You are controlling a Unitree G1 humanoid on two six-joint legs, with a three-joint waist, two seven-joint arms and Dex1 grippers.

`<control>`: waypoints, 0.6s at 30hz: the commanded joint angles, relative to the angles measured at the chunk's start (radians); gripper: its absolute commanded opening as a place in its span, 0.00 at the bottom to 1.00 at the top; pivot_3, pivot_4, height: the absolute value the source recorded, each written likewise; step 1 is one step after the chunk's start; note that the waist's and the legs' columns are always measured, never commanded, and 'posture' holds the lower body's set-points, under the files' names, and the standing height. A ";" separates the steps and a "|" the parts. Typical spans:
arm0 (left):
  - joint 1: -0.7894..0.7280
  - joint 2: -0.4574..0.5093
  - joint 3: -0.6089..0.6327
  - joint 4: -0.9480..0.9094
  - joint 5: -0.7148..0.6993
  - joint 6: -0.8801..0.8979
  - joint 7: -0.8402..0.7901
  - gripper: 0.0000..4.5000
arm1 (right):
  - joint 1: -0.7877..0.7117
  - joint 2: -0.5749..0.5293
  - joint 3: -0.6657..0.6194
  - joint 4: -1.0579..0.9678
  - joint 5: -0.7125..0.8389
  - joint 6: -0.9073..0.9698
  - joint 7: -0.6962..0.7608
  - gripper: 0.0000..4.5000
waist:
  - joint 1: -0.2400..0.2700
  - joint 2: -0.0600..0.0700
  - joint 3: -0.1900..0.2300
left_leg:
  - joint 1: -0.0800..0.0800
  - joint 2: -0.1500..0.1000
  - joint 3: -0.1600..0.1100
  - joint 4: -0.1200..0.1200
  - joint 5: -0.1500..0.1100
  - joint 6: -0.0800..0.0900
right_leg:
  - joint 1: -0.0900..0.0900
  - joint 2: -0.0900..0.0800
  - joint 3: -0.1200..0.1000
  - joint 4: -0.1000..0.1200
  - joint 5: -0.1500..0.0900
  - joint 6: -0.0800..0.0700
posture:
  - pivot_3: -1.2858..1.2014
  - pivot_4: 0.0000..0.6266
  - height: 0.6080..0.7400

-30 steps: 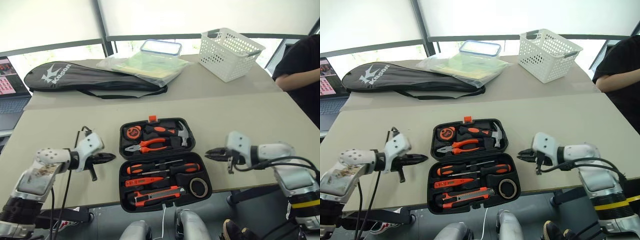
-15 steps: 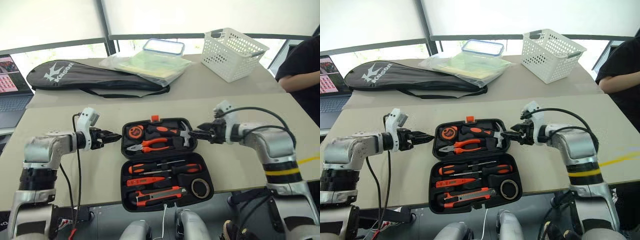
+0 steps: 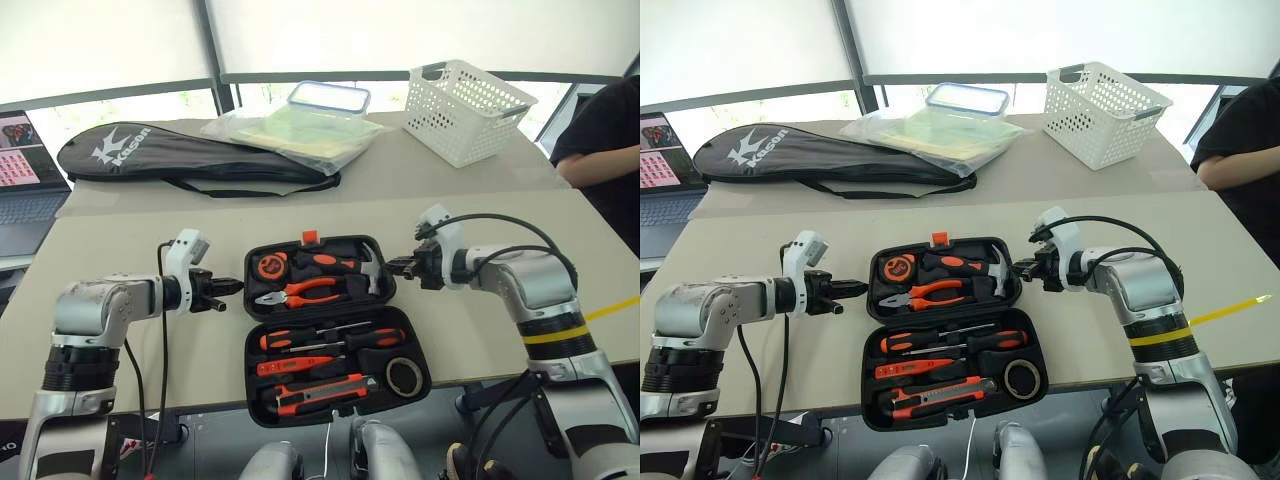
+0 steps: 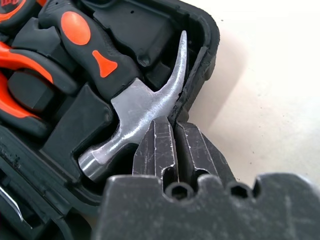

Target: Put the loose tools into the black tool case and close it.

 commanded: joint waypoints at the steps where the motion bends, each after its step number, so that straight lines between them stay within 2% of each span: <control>1: -0.042 0.048 0.046 0.013 -0.016 -0.008 -0.013 0.12 | 0.011 -0.018 0.005 -0.022 -0.006 0.011 0.003 0.00 | -0.001 0.000 0.000 | 0.000 0.000 0.000 0.000 0.000 0.000 | 0.000 0.000 0.000 0.000 0.000 0.000 | 0.52 0.24 1.00; 3: -0.048 0.062 0.051 0.000 -0.033 0.009 -0.023 0.24 | 0.014 -0.018 0.005 -0.023 -0.007 0.008 0.001 0.00 | -0.003 0.000 0.000 | 0.000 0.000 0.000 0.000 0.000 0.000 | 0.000 0.000 -0.001 0.000 0.000 0.000 | 0.52 0.24 1.00; 5: -0.051 0.069 0.053 -0.028 -0.050 0.041 -0.020 0.42 | 0.018 -0.019 0.006 -0.024 -0.008 0.003 0.000 0.00 | -0.003 0.000 0.000 | 0.000 -0.001 0.000 0.000 0.000 0.000 | 0.000 0.000 -0.002 0.000 0.000 0.000 | 0.52 0.24 1.00; 10: -0.030 0.075 0.047 -0.135 -0.122 0.187 -0.008 0.80 | 0.020 -0.019 0.010 -0.023 -0.012 -0.006 -0.004 0.00 | -0.004 0.000 0.000 | 0.000 -0.001 0.000 0.000 0.000 0.000 | 0.001 0.000 -0.004 0.000 0.000 0.000 | 0.52 0.24 1.00; 18: 0.003 0.025 -0.019 -0.143 -0.066 0.202 0.118 0.80 | 0.023 -0.016 0.015 -0.026 -0.013 -0.017 -0.006 0.00 | -0.005 0.000 0.000 | 0.001 -0.001 -0.001 0.000 0.000 0.000 | 0.002 0.000 -0.004 0.000 0.000 0.000 | 0.52 0.24 1.00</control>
